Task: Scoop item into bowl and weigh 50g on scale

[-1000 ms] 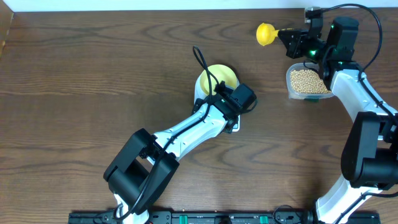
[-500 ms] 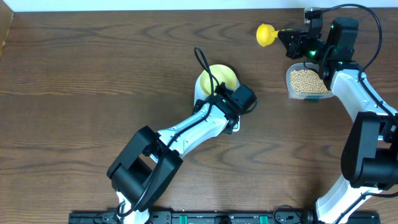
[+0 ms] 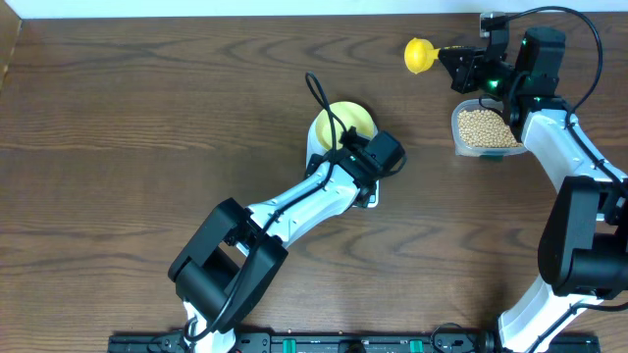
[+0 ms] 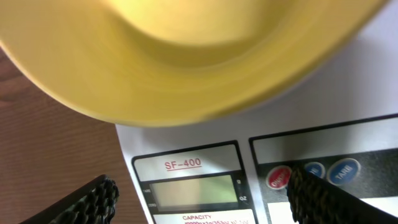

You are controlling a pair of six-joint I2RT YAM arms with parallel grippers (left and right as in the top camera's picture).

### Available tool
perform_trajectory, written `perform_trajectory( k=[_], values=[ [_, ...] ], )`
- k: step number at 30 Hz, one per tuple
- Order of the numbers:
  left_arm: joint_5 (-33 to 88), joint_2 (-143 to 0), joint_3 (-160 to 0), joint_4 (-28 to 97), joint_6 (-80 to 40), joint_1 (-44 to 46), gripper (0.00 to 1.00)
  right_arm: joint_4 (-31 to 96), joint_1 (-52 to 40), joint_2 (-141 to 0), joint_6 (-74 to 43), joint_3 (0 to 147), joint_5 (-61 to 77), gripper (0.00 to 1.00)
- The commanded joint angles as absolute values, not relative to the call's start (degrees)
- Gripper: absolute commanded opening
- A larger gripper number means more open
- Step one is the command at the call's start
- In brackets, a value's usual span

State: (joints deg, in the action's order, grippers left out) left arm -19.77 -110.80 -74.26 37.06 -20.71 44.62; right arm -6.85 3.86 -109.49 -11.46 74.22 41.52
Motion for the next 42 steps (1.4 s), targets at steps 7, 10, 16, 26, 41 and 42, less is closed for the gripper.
perform_trajectory(
  k=[7, 10, 16, 26, 41, 42],
  values=[
    [-20.14, -111.59, -73.19, 36.99, -19.94, 43.68, 0.89, -6.81, 4.10, -109.25, -10.41, 75.22, 41.47, 0.01],
    [-19.99, -111.59, -73.17, 36.97, -19.94, 43.68, 0.90, -6.81, 4.10, -109.25, -10.41, 75.22, 41.47, 0.01],
    [-19.94, -111.59, -73.17, 36.99, -19.94, 43.68, 0.90, -6.81, 4.10, -109.25, -10.41, 75.22, 41.47, 0.01],
    [-19.97, -111.61, -73.17, 36.97, -19.75, 43.68, 0.90, -6.81, 4.10, -109.25, -10.41, 75.22, 41.47, 0.01],
    [-19.97, -113.36, -72.36, 35.81, -19.75, 43.68, 0.91, -6.79, 4.08, -109.25, -10.41, 75.22, 41.47, 0.01],
    [-19.97, -113.62, -72.36, 35.79, -19.75, 43.68, 0.91, -6.79, 4.10, -109.25, -10.44, 75.22, 41.47, 0.01]
  ],
)
